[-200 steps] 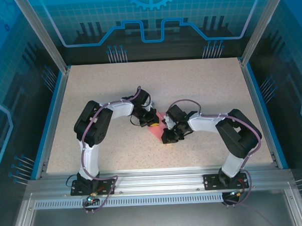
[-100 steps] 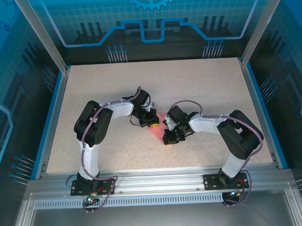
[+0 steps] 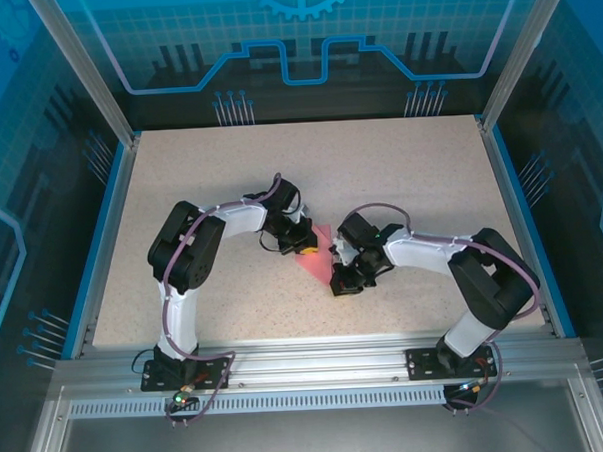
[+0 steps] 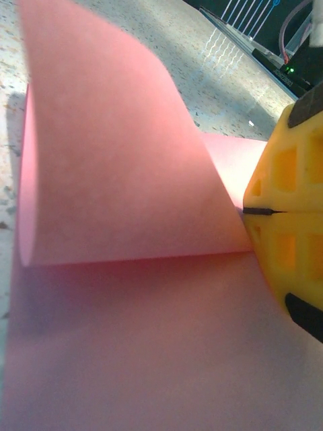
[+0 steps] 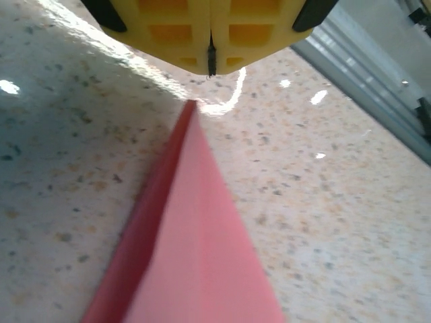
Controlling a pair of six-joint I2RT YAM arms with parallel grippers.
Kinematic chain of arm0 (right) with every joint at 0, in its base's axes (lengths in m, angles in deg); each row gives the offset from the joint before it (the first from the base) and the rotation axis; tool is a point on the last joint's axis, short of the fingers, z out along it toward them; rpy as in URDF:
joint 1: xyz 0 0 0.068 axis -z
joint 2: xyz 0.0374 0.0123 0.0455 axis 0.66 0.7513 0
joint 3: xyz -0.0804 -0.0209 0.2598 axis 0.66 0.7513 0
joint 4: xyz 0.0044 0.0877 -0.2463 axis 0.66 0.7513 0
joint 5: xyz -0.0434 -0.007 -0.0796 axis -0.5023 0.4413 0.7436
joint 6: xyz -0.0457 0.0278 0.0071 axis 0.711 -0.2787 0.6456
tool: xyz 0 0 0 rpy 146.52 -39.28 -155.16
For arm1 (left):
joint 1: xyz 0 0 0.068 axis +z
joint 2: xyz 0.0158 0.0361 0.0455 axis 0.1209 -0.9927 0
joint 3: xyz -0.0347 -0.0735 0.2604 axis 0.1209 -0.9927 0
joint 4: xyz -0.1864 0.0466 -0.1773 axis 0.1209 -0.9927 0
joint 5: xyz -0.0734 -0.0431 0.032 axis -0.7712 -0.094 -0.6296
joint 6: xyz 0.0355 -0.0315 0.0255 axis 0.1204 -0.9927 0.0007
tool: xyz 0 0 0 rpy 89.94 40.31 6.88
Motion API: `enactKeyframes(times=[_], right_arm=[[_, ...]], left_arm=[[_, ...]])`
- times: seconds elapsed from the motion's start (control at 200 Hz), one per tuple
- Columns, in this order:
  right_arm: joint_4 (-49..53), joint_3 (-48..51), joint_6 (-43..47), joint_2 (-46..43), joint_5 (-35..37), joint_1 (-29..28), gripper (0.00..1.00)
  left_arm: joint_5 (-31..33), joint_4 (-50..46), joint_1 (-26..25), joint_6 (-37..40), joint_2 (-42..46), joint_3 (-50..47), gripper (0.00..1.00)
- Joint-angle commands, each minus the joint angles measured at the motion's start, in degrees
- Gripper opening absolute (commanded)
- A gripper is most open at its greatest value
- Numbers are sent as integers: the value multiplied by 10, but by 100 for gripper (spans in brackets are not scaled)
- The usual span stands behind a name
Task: Fold a paper plane with a square sheet of paper (fold left side to right side)
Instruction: Fourth fold the wing at the center of the table.
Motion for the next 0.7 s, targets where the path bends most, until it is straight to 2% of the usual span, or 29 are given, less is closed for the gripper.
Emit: enactKeyframes(times=[0.0,0.31,0.695], right_arm=[[-20,-24,-4,-13,-31,16,5],[-134,-54,-60,57,1,41,5],[-120,-40,-56,111,57,46,5]], left_arm=[[53,-28,6,7,-20,-24,0],[49,-26,5,6,-19,-25,0],[47,-22,6,15,-12,-17,0]])
